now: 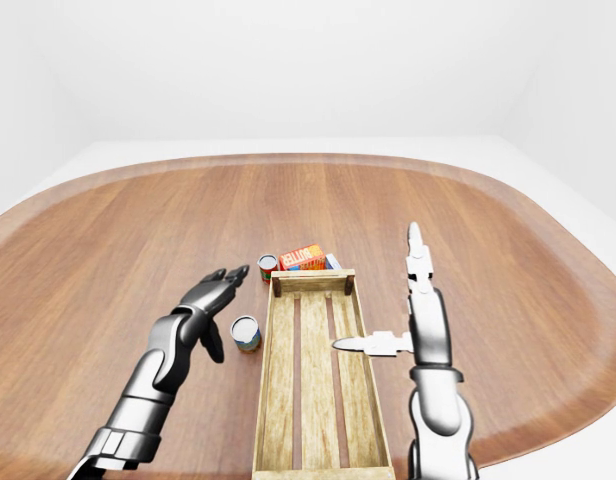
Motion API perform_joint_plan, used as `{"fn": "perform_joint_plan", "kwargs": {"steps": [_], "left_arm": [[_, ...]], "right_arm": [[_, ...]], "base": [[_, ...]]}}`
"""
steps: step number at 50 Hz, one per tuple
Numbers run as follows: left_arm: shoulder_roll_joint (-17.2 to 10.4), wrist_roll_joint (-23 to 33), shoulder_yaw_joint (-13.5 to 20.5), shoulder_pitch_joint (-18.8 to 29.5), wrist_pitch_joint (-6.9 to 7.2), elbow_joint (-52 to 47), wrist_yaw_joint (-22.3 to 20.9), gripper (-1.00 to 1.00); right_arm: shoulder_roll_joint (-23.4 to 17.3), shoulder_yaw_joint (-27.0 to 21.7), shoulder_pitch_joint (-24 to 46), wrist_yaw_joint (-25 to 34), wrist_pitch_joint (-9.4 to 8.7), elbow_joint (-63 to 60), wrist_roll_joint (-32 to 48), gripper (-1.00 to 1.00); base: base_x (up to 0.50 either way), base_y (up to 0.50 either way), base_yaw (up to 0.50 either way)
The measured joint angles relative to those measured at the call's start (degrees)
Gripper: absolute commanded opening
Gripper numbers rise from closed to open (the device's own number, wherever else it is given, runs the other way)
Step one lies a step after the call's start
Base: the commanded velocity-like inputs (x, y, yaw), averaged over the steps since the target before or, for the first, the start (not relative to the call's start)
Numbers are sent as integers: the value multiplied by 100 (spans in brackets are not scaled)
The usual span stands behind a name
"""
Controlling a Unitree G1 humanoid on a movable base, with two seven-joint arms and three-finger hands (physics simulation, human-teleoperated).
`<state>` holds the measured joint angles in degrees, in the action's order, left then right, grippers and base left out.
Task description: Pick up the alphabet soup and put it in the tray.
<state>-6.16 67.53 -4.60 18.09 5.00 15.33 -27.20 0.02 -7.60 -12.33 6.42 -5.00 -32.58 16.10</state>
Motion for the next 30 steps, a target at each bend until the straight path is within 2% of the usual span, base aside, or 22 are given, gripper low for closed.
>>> {"fn": "perform_joint_plan", "kwargs": {"steps": [30], "left_arm": [[146,124,-246,408,0,1602,761,100]], "right_arm": [[15,-53,-28,42,0,-33,-37,100]], "base": [[0,0,0]]}}
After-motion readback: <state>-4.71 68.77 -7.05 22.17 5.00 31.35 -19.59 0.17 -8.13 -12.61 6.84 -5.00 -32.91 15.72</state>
